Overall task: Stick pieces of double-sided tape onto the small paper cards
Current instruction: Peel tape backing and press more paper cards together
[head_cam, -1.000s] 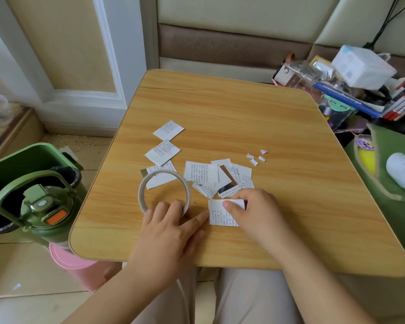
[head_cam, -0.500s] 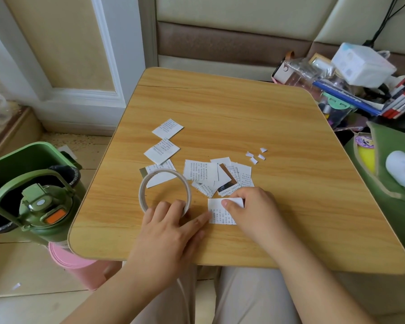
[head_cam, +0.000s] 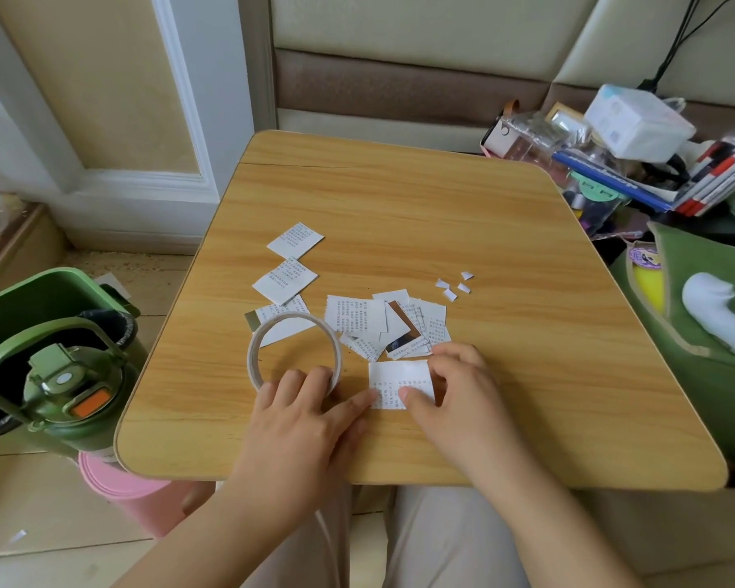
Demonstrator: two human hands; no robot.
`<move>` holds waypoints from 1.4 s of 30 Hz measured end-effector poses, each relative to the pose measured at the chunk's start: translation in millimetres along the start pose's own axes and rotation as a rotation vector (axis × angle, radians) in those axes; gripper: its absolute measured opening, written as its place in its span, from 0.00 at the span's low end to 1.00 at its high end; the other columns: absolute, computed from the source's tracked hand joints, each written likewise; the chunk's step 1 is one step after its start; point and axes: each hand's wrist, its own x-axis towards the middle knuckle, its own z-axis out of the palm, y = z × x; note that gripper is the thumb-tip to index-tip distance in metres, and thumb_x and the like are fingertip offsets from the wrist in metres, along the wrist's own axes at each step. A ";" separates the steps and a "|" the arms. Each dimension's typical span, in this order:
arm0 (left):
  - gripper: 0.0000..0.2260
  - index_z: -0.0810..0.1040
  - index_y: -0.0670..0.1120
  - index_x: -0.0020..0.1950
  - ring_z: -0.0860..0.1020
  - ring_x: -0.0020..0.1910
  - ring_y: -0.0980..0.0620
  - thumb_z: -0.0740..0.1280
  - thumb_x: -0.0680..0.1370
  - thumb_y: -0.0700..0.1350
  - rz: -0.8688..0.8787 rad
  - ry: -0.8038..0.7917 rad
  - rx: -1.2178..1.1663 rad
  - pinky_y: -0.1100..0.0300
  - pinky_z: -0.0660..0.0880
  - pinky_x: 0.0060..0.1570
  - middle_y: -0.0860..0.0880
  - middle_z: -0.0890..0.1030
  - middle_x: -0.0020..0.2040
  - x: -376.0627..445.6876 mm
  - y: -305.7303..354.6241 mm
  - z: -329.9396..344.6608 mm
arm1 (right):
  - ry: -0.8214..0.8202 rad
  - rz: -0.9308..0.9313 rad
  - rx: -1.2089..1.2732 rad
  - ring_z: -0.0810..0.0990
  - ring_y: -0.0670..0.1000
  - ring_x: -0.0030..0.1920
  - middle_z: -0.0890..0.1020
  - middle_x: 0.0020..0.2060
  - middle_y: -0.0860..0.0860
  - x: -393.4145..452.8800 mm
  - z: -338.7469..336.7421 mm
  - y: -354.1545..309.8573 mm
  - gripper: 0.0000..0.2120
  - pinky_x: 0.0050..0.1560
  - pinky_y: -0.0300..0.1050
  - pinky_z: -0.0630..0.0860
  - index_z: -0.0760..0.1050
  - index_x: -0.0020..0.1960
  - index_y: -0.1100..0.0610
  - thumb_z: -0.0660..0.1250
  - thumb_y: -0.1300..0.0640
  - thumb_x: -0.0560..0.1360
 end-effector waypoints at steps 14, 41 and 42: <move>0.16 0.82 0.57 0.56 0.70 0.38 0.46 0.58 0.77 0.55 -0.004 0.006 0.001 0.54 0.67 0.36 0.50 0.74 0.41 0.3 0.2 -0.5 | -0.028 0.213 0.387 0.81 0.42 0.42 0.84 0.39 0.42 -21.0 3.2 -11.6 0.01 0.46 0.42 0.77 0.78 0.43 0.50 0.70 0.54 0.72; 0.15 0.81 0.57 0.57 0.70 0.38 0.47 0.58 0.76 0.55 -0.016 0.003 -0.005 0.54 0.67 0.36 0.50 0.73 0.41 0.0 -0.1 0.9 | 0.022 0.284 0.586 0.79 0.44 0.42 0.82 0.41 0.43 -5.2 2.2 -15.3 0.04 0.39 0.37 0.71 0.78 0.43 0.52 0.71 0.58 0.70; 0.15 0.81 0.57 0.57 0.70 0.38 0.47 0.58 0.76 0.55 -0.016 0.002 -0.006 0.54 0.67 0.36 0.50 0.73 0.41 0.1 -0.1 1.0 | 0.018 0.282 0.586 0.79 0.44 0.43 0.82 0.42 0.44 -4.5 0.1 -13.3 0.04 0.40 0.37 0.71 0.78 0.44 0.52 0.71 0.59 0.70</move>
